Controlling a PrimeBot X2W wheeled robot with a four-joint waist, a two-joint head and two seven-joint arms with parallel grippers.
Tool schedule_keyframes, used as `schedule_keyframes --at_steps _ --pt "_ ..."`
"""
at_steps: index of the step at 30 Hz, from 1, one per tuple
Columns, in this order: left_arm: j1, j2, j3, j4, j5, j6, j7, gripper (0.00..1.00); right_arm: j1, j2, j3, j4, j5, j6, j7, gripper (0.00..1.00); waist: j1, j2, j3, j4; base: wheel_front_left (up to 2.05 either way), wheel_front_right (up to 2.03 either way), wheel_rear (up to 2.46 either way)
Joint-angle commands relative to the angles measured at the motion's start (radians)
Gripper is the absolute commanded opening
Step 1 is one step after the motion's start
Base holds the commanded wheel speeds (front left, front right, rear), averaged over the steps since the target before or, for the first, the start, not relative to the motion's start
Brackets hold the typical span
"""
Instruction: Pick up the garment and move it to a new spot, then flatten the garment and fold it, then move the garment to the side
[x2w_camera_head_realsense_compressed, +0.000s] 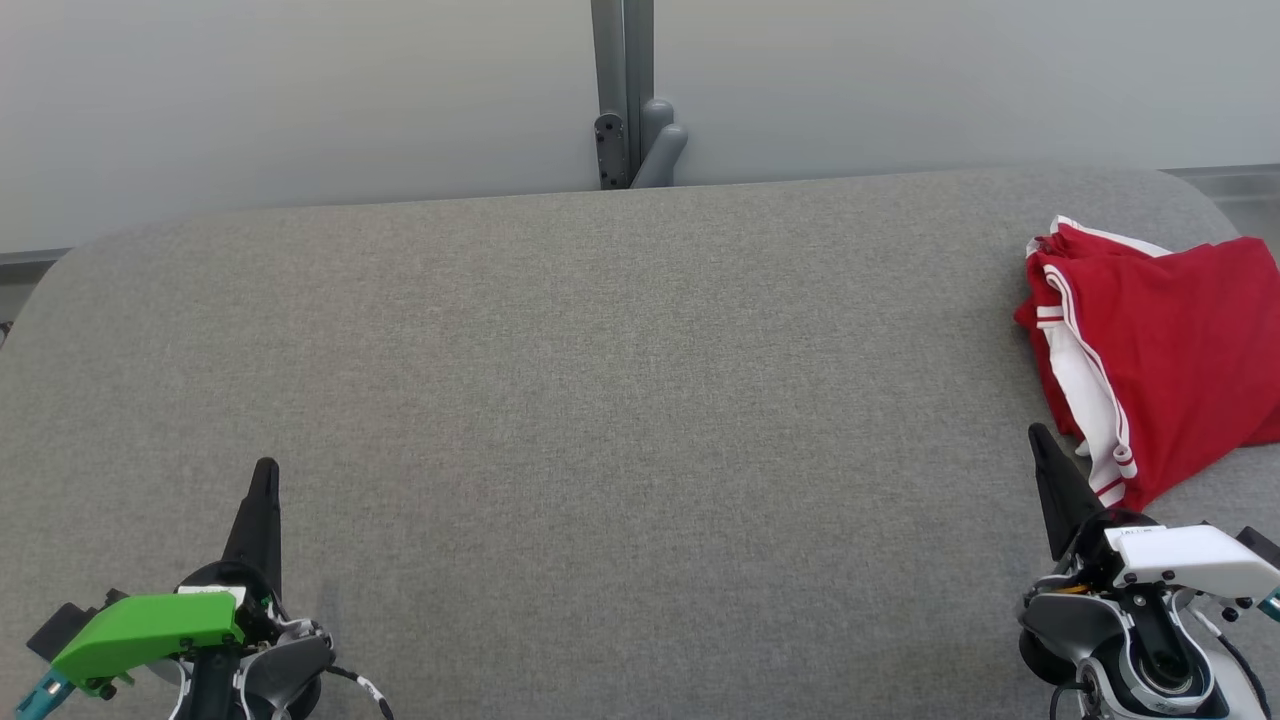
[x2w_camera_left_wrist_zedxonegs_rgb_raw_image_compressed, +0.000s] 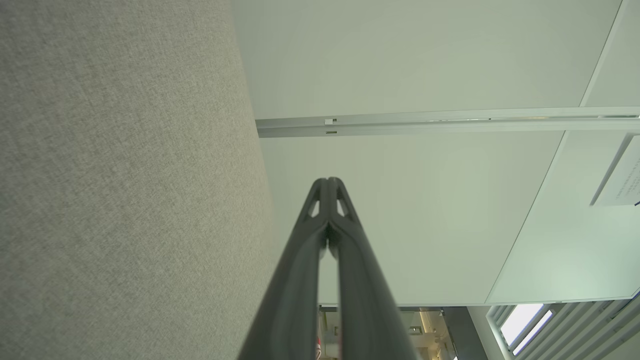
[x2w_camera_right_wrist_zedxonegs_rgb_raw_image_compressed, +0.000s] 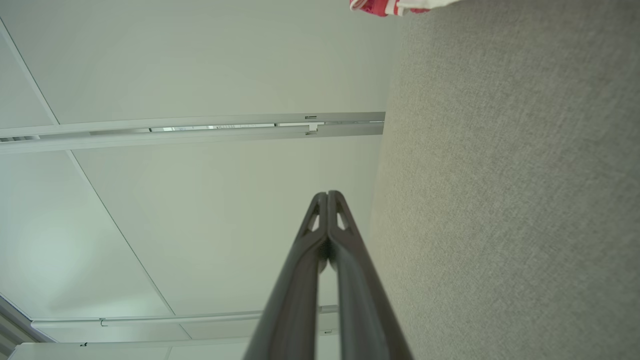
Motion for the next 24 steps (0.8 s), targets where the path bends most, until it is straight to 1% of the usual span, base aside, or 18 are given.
schedule_keyframes --at_steps 1,24 --pt "-0.014 0.007 0.002 -0.004 -0.002 -0.004 0.002 0.00 0.009 -0.004 -0.002 -0.004 0.006 0.000 0.001 0.00 0.0000 0.0000 0.000 0.000 0.00 0.00 0.00" --pt "-0.014 0.007 0.001 -0.004 -0.002 -0.004 0.002 0.00 0.009 -0.005 -0.002 -0.004 0.006 0.000 0.001 0.00 0.0000 0.0000 0.000 0.000 0.00 0.00 0.00"
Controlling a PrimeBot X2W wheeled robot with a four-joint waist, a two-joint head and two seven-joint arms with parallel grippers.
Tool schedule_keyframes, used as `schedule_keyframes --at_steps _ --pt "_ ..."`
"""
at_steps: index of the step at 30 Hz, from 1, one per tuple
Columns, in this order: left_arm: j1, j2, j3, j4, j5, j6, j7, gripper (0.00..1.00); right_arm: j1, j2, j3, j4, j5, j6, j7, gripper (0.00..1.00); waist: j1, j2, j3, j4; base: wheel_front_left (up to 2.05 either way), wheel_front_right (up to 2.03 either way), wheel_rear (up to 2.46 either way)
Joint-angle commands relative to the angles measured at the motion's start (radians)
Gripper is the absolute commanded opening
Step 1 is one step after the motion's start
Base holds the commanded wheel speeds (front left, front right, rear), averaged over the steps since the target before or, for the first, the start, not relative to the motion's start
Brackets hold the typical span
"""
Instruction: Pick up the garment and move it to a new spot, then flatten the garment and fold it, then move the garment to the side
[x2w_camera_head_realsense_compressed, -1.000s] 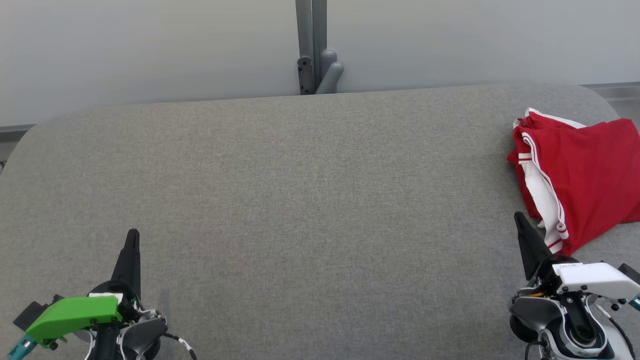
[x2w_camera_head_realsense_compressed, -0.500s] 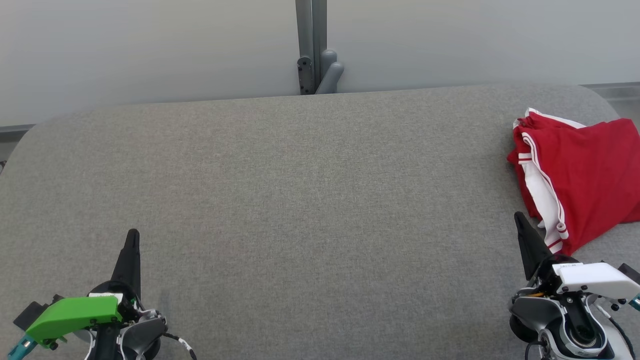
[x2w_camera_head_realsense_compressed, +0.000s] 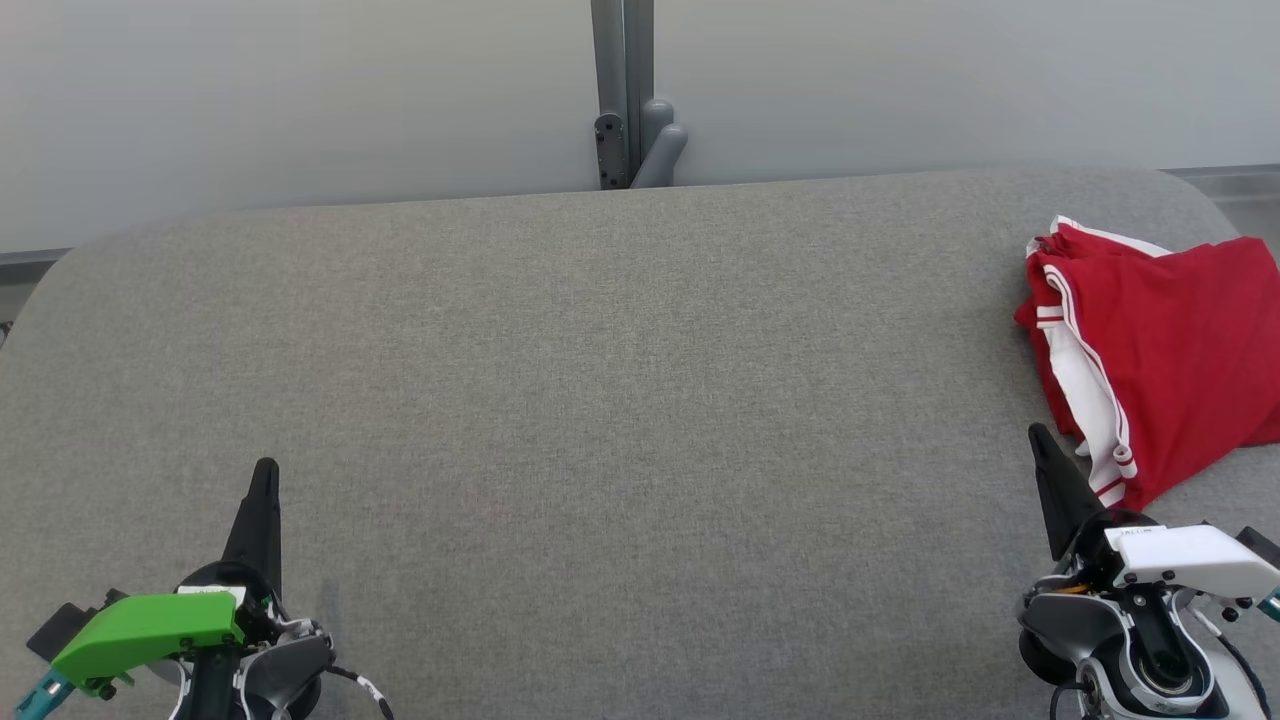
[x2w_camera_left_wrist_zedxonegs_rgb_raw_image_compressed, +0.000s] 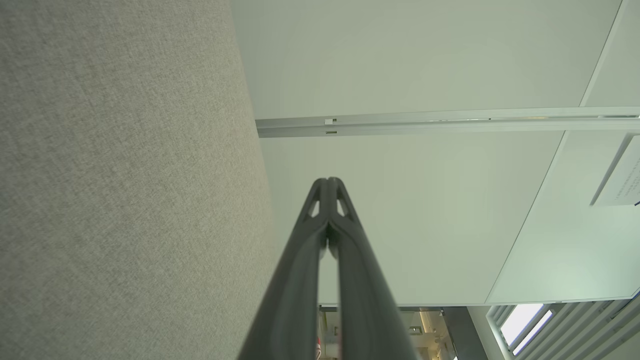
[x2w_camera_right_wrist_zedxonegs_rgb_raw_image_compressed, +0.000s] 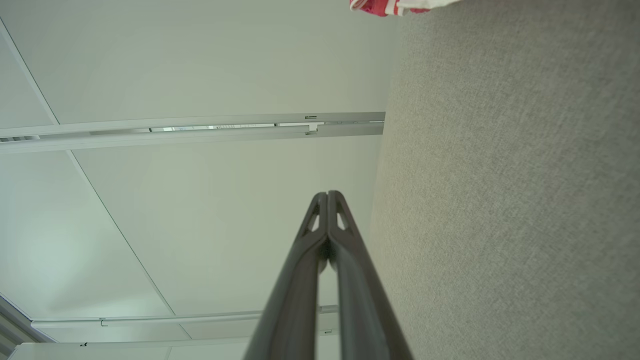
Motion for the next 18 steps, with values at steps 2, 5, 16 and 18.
schedule_keyframes --at_steps 2,5,16,18 --pt "-0.014 0.007 0.001 -0.004 -0.002 -0.004 0.002 0.00 0.009 -0.005 -0.002 -0.004 0.006 0.000 0.001 0.00 0.0000 0.0000 0.000 0.000 0.00 0.00 0.00" --pt "-0.014 0.007 0.001 -0.004 -0.002 -0.004 0.002 0.00 0.009 -0.005 -0.002 -0.004 0.006 0.000 0.001 0.00 0.0000 0.0000 0.000 0.000 0.00 0.00 0.00" --pt "-0.014 0.007 0.001 -0.004 -0.002 -0.004 0.002 0.00 0.009 -0.005 -0.002 -0.004 0.006 0.000 0.001 0.00 0.0000 0.0000 0.000 0.000 0.00 0.00 0.00" --pt "-0.014 0.007 0.001 -0.004 -0.002 -0.004 0.002 0.00 0.009 -0.005 -0.002 -0.004 0.006 0.000 0.001 0.00 0.0000 0.0000 0.000 0.000 0.00 0.00 0.00"
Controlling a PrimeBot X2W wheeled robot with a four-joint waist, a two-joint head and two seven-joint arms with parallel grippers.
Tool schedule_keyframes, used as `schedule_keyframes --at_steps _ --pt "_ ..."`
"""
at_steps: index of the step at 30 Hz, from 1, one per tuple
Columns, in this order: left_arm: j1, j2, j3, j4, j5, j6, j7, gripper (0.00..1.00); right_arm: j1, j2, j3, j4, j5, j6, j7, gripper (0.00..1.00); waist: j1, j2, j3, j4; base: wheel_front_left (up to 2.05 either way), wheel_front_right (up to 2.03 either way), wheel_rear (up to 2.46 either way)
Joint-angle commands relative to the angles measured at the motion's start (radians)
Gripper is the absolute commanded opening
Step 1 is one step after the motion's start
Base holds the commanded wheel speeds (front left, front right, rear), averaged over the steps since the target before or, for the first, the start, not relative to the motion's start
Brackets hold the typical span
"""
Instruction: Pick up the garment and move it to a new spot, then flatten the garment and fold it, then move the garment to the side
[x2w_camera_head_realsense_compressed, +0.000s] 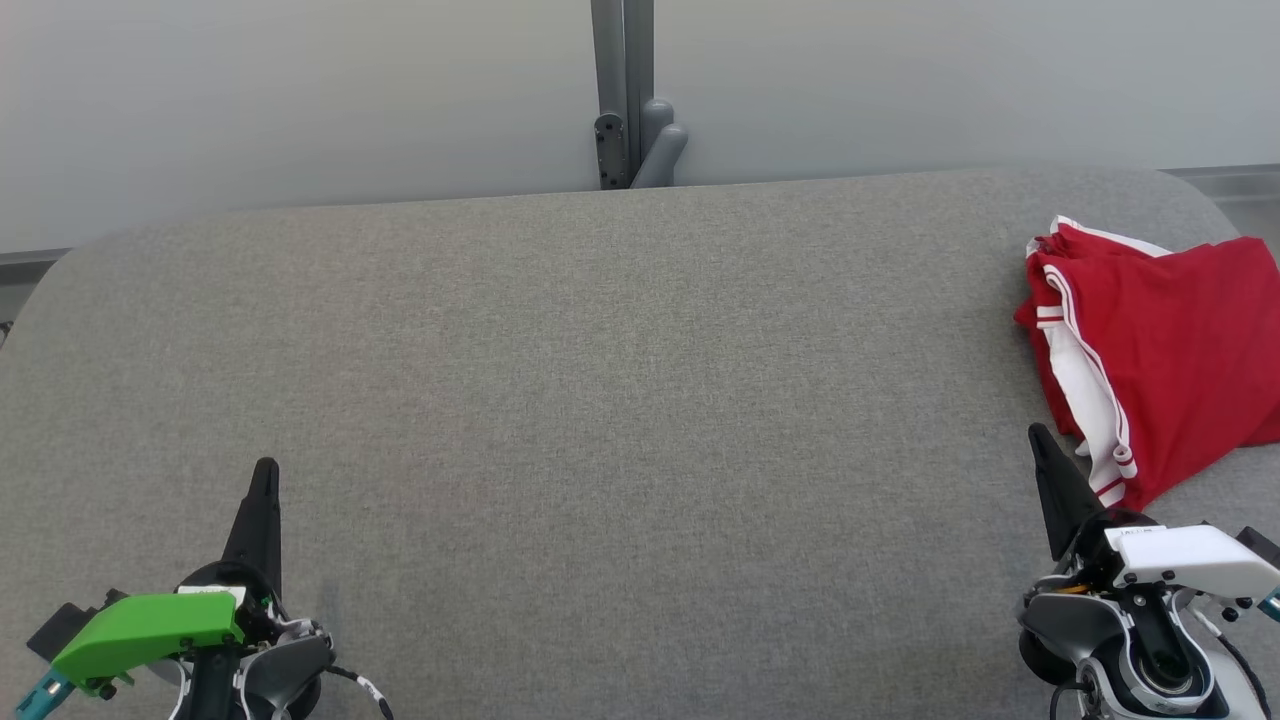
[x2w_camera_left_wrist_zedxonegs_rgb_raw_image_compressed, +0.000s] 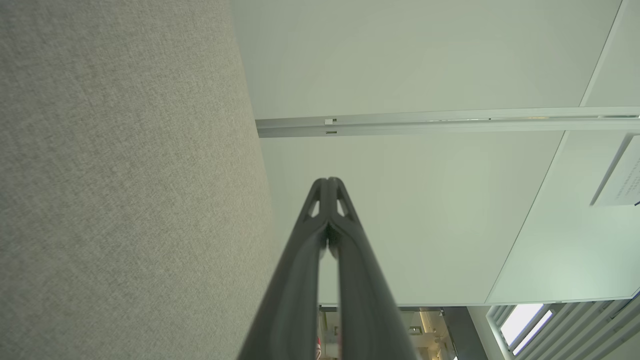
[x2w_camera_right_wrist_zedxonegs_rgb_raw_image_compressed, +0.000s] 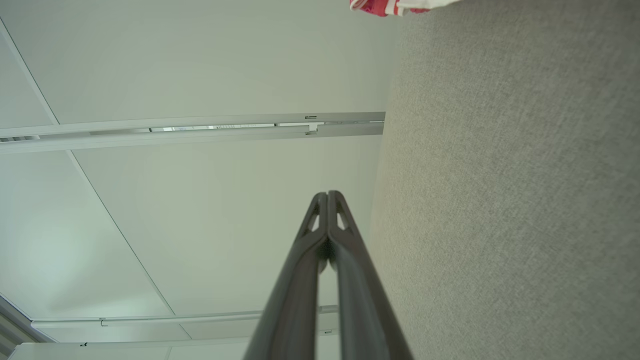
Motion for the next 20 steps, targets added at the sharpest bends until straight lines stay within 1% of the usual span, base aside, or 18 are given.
schedule_keyframes --at_steps 1,20 --pt "-0.014 0.007 0.001 -0.004 -0.002 -0.004 0.002 0.00 0.009 -0.005 -0.002 -0.004 0.005 0.000 0.001 0.00 0.0000 0.0000 0.000 0.000 0.00 0.00 0.00" --pt "-0.014 0.007 0.001 -0.004 -0.002 -0.004 0.002 0.00 0.009 -0.005 -0.002 -0.004 0.005 0.000 0.001 0.00 0.0000 0.0000 0.000 0.000 0.00 0.00 0.00"
